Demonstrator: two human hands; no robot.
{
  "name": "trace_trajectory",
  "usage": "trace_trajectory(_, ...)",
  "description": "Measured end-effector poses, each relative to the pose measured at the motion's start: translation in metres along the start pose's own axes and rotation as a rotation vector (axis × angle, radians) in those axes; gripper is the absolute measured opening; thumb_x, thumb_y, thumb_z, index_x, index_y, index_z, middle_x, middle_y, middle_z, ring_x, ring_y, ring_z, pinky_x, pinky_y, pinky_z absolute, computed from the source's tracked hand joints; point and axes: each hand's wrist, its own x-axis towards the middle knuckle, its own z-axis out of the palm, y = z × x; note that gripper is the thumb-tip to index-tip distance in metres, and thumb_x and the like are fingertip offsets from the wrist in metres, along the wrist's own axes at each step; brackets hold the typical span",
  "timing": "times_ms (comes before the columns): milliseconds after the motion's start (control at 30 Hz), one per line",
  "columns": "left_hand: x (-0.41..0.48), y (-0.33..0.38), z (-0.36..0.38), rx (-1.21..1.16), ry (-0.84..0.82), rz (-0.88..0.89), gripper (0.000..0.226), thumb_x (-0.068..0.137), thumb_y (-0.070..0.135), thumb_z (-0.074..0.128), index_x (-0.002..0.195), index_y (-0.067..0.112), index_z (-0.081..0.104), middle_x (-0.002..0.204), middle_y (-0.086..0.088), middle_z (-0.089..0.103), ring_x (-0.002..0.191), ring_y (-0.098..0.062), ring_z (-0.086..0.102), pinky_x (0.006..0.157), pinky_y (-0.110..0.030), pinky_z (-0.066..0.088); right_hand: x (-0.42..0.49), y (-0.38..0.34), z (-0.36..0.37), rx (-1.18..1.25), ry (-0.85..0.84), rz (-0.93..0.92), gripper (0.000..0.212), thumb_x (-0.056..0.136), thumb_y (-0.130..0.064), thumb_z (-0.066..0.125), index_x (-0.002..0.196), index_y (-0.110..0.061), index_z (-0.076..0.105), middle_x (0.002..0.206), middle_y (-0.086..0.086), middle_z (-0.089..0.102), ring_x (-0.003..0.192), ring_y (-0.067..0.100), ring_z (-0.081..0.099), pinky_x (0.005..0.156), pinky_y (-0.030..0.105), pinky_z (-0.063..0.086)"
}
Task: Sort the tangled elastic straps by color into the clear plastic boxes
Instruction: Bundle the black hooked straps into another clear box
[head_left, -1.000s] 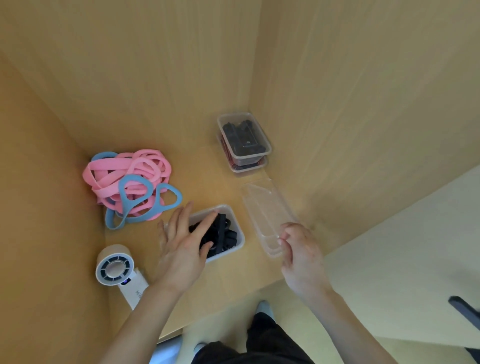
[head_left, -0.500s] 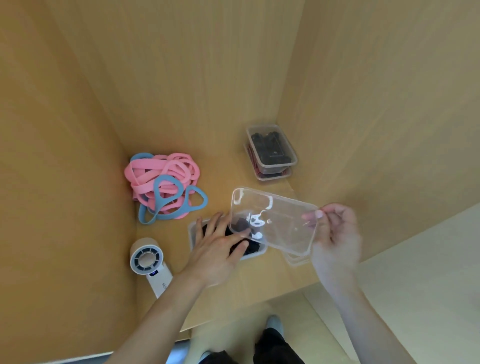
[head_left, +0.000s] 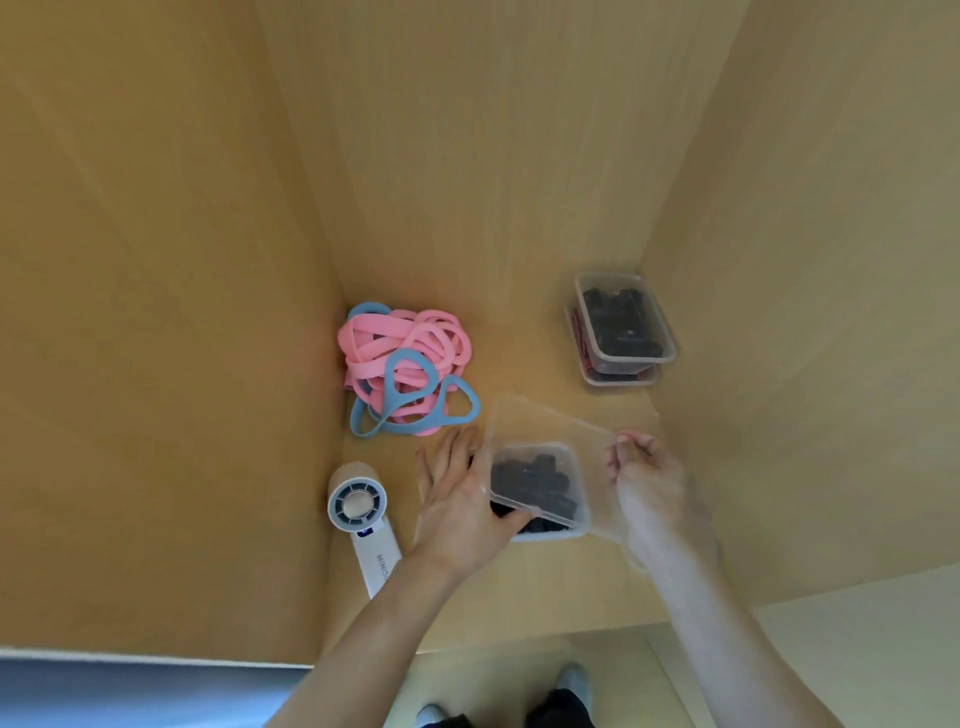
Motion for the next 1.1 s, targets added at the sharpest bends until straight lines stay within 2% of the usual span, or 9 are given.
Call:
trace_trajectory(100, -0.005, 0.000, 0.001, -0.081, 0.067, -0.041, 0.096, 0.069, 0.073, 0.067, 0.145, 0.018, 0.043, 0.155, -0.003, 0.037, 0.146, -0.024, 0.027, 0.118, -0.055, 0.023, -0.004, 0.009, 0.019, -0.134, -0.066, -0.045, 0.007, 0.095, -0.017, 0.068, 0.096, -0.012, 0.064, 0.081, -0.001, 0.067, 0.069, 0.007, 0.059, 0.052, 0.004, 0.040)
trace_trajectory(200, -0.007, 0.000, 0.002, -0.223, 0.164, -0.057, 0.097, 0.061, 0.069, 0.071, 0.138, 0.014, 0.049, 0.143, -0.005, 0.049, 0.134, -0.029, 0.044, 0.109, -0.053, 0.041, -0.005, 0.015, 0.031, -0.198, -0.149, -0.096, 0.014, 0.093, -0.021, 0.072, 0.094, -0.014, 0.059, 0.079, 0.002, 0.062, 0.064, 0.008, 0.056, 0.058, 0.012, 0.043)
trace_trajectory(434, -0.007, -0.009, 0.001, -0.512, 0.129, -0.055, 0.103, 0.055, 0.051, 0.090, 0.140, 0.029, 0.036, 0.138, 0.019, 0.037, 0.125, -0.012, 0.048, 0.098, -0.039, 0.052, -0.005, 0.022, 0.036, -0.290, -0.217, -0.284, 0.015, 0.091, -0.018, 0.074, 0.090, -0.022, 0.059, 0.075, 0.000, 0.058, 0.061, 0.001, 0.053, 0.062, 0.012, 0.045)
trace_trajectory(534, -0.010, -0.015, -0.005, -0.553, 0.097, -0.012, 0.103, 0.058, 0.052, 0.089, 0.140, 0.048, 0.027, 0.138, 0.037, 0.027, 0.126, -0.001, 0.044, 0.097, -0.022, 0.049, -0.003, 0.023, 0.037, -0.351, -0.217, -0.342, 0.012, 0.090, -0.020, 0.075, 0.093, -0.022, 0.063, 0.083, 0.002, 0.062, 0.072, 0.006, 0.057, 0.071, 0.018, 0.048)
trace_trajectory(667, -0.016, -0.021, -0.013, -0.551, 0.071, 0.053, 0.116, 0.053, 0.055, 0.091, 0.142, 0.058, 0.017, 0.145, 0.039, 0.021, 0.138, 0.011, 0.028, 0.103, -0.003, 0.030, 0.003, 0.023, 0.036, -0.412, -0.272, -0.408, 0.013, 0.090, -0.023, 0.075, 0.095, -0.026, 0.065, 0.091, 0.001, 0.063, 0.081, 0.016, 0.058, 0.075, 0.022, 0.049)
trace_trajectory(800, -0.024, -0.029, -0.013, -0.678, 0.057, -0.008, 0.119, 0.046, 0.044, 0.101, 0.145, 0.026, 0.037, 0.142, 0.007, 0.046, 0.135, -0.022, 0.047, 0.106, -0.039, 0.047, 0.010, 0.023, 0.033, -0.439, -0.311, -0.418, 0.016, 0.089, -0.025, 0.076, 0.091, -0.034, 0.063, 0.089, 0.000, 0.062, 0.076, 0.008, 0.056, 0.069, 0.011, 0.045)
trace_trajectory(934, -0.043, -0.037, -0.017, -0.697, -0.047, -0.174, 0.145, 0.040, 0.057, 0.098, 0.150, 0.058, 0.003, 0.153, 0.037, 0.022, 0.145, 0.009, 0.022, 0.113, -0.011, 0.029, 0.018, 0.022, 0.033, -0.501, -0.331, -0.493, 0.015, 0.087, -0.021, 0.078, 0.092, -0.027, 0.065, 0.089, -0.005, 0.058, 0.077, 0.001, 0.054, 0.070, 0.009, 0.044)
trace_trajectory(1000, -0.044, -0.036, -0.017, -0.620, -0.066, -0.167, 0.145, 0.046, 0.063, 0.094, 0.158, 0.040, 0.005, 0.162, 0.026, 0.014, 0.150, 0.004, 0.013, 0.121, -0.026, 0.025, 0.021, 0.023, 0.035, -0.528, -0.339, -0.540, 0.015, 0.087, -0.020, 0.078, 0.093, -0.025, 0.065, 0.091, -0.010, 0.055, 0.079, -0.003, 0.054, 0.072, 0.007, 0.043)
trace_trajectory(1100, -0.033, -0.023, -0.018, -0.407, 0.002, -0.080, 0.106, 0.076, 0.072, 0.067, 0.159, 0.030, 0.016, 0.167, 0.017, 0.001, 0.154, -0.002, -0.002, 0.124, -0.034, 0.014, 0.022, 0.027, 0.037, -0.580, -0.349, -0.563, 0.013, 0.088, -0.024, 0.076, 0.096, -0.024, 0.066, 0.098, -0.013, 0.050, 0.076, -0.002, 0.053, 0.073, 0.010, 0.042)
